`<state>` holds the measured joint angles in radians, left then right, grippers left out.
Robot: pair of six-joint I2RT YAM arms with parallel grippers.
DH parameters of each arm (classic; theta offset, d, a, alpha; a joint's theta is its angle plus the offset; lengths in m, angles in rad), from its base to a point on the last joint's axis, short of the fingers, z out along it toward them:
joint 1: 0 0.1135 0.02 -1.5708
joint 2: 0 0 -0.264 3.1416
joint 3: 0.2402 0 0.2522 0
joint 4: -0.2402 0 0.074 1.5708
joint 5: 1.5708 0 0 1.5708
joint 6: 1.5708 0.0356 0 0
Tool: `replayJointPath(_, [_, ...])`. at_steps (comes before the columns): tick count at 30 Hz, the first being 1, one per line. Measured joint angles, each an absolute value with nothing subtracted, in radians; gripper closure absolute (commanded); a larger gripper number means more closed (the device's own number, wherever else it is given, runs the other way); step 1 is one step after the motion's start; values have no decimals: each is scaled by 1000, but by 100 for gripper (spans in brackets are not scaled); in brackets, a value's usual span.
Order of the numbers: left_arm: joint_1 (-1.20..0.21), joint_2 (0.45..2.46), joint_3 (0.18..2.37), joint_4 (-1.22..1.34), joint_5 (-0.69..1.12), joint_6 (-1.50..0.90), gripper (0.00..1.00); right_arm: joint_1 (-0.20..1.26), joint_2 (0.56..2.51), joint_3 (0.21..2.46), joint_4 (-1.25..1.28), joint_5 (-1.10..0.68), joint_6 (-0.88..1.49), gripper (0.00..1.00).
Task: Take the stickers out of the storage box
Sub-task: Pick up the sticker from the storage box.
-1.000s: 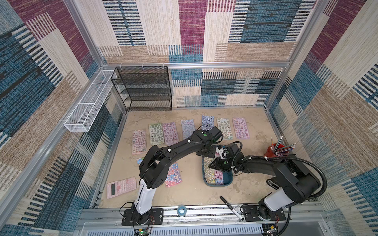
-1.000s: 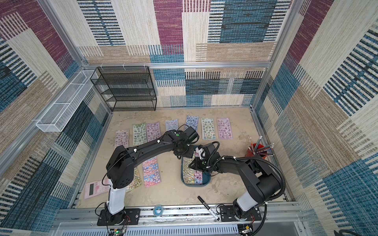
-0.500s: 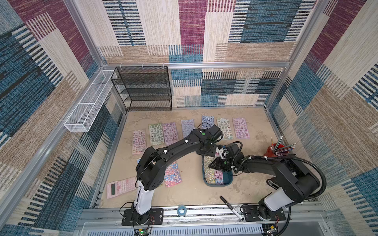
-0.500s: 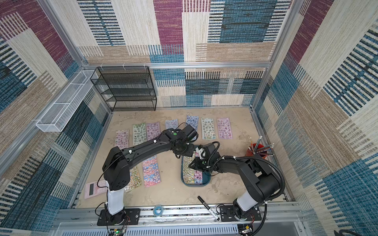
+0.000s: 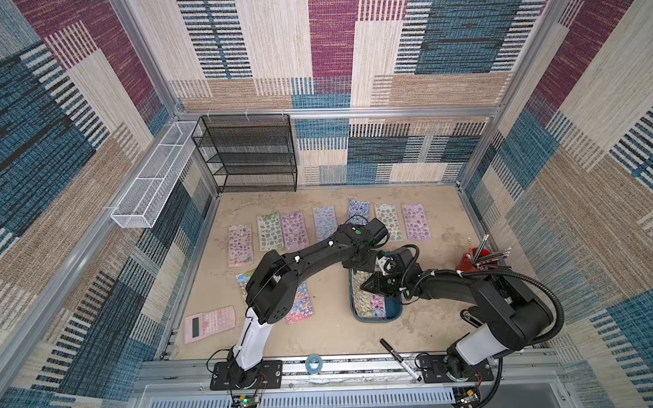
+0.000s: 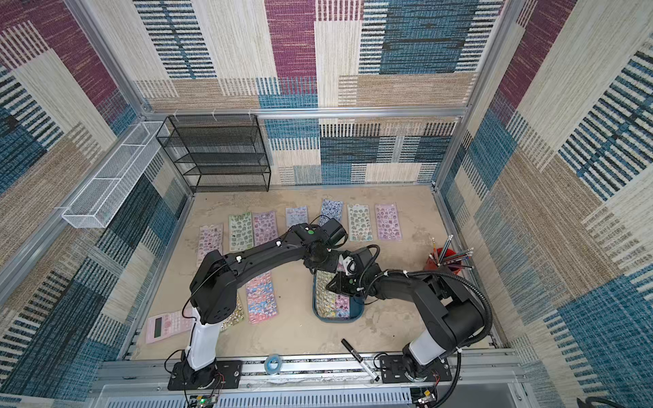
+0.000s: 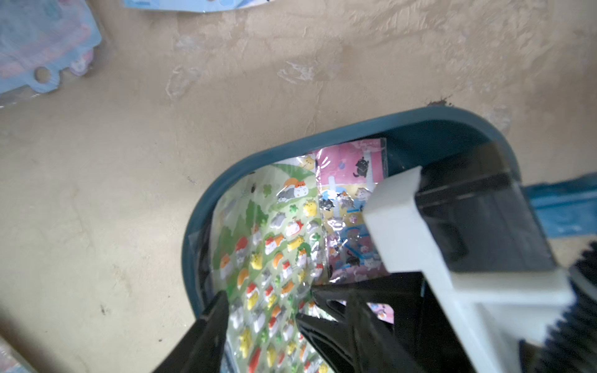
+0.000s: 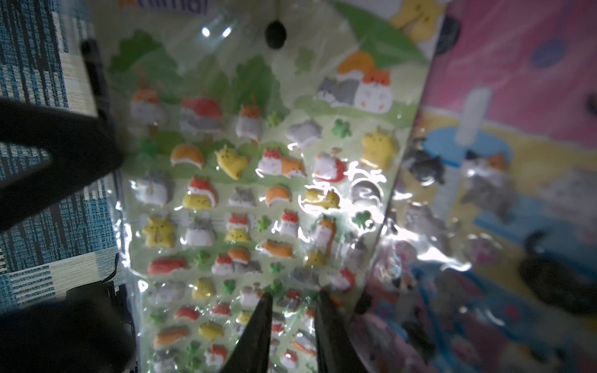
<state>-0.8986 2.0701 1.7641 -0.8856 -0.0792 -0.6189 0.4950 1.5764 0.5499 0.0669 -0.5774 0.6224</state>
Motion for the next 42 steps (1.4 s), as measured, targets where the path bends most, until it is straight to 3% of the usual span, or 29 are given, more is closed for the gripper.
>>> replayJointPath(11, [-899, 2083, 1775, -911, -125, -623, 40, 492, 1592, 556, 81, -594, 622, 72])
replayJointPath(14, [-899, 2104, 1782, -910, -123, -625, 47, 492, 1592, 559, 81, -594, 619, 73])
replayJointPath(17, [-899, 2123, 1785, -913, -123, -625, 62, 492, 1590, 559, 81, -593, 619, 73])
replayJointPath(22, [-899, 2133, 1786, -921, -112, -627, 100, 490, 1585, 561, 81, -592, 616, 73])
replayJointPath(29, [-899, 2125, 1790, -913, -86, -629, 100, 481, 1536, 591, -28, -547, 600, 69])
replayJointPath(36, [-897, 2006, 1771, -847, -9, -618, 100, 474, 1409, 716, -301, -249, 532, 67])
replayJointPath(42, [-867, 1848, 1658, -712, 116, -617, 100, 474, 1298, 804, -443, -101, 484, 63])
